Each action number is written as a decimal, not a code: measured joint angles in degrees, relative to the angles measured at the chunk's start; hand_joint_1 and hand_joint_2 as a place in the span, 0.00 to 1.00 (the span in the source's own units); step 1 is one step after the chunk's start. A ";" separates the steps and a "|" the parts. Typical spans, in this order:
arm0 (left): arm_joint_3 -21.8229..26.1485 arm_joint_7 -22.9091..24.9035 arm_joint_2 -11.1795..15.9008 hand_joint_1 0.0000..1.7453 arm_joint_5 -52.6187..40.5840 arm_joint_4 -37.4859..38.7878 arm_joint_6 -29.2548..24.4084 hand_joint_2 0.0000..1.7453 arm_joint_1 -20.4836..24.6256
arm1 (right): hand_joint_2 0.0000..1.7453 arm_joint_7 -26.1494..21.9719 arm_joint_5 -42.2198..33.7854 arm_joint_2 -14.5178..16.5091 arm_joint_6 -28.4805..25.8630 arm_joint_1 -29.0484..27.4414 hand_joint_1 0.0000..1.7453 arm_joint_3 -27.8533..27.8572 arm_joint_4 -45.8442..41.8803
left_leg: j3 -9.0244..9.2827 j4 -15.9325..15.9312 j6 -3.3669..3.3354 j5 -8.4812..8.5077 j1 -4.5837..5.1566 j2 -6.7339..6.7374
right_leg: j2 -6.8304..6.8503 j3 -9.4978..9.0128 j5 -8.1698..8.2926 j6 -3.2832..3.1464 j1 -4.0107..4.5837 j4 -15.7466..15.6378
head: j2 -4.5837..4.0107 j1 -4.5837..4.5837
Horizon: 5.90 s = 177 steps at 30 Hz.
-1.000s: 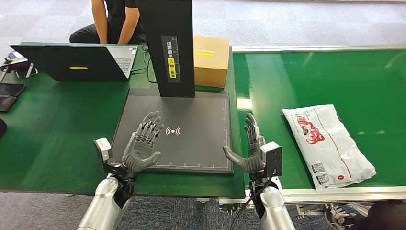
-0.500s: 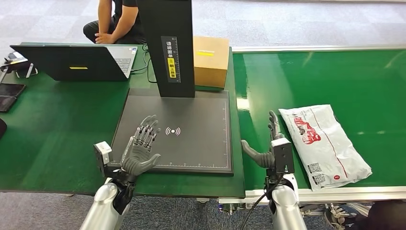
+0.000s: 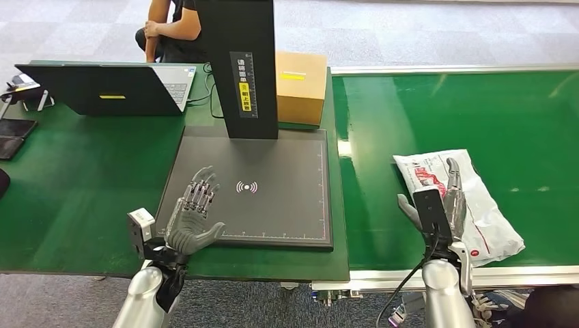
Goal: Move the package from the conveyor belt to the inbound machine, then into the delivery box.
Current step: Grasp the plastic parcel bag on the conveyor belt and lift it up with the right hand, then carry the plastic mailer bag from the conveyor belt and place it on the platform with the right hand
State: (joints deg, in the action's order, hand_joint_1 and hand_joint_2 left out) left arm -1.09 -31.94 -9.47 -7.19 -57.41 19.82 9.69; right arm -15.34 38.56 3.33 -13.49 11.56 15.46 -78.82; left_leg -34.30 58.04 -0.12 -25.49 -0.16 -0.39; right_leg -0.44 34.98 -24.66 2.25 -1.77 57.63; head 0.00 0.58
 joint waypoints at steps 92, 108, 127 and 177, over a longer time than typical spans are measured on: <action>2.93 -0.35 -0.53 0.00 0.10 -3.85 0.49 1.00 -1.29 | 1.00 -8.27 15.94 -1.41 -17.82 3.88 1.00 -10.68 -2.98 | -0.05 0.01 -0.01 0.04 0.00 -0.01 | 0.01 0.03 0.05 0.07 0.00 0.01 | 0.00 0.00; 0.53 -4.52 0.42 0.00 2.56 3.40 -0.01 1.00 2.67 | 1.00 -10.07 26.24 -6.11 -12.52 19.86 1.00 -45.28 15.24 | -0.10 0.01 -0.01 0.08 -0.03 -0.01 | 0.00 0.08 0.07 0.06 0.02 0.03 | 0.00 0.00; -0.27 -3.43 1.28 0.00 4.74 4.71 0.03 1.00 2.16 | 1.00 -9.79 15.43 -5.44 -14.71 29.34 0.00 -58.71 41.07 | -0.09 0.03 -0.01 0.09 -0.02 -0.02 | 0.01 0.08 0.09 0.08 0.01 0.02 | 0.00 0.01; -4.29 0.80 0.04 0.00 5.68 -11.80 1.62 1.00 -4.91 | 1.00 -19.54 -38.23 5.24 18.16 -2.96 0.00 -18.00 -3.58 | -0.09 0.01 -0.02 0.02 -0.01 -0.01 | 0.01 0.09 0.01 0.04 0.00 0.01 | 0.00 0.01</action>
State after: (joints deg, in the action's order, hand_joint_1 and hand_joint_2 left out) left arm -5.38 -31.14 -9.44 -1.51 -69.21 21.45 4.77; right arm -34.88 0.34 8.57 4.67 8.59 -2.55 -82.40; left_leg -34.39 58.05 -0.14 -25.47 -0.17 -0.40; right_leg -0.43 35.08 -24.65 2.29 -1.77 57.64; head 0.00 0.59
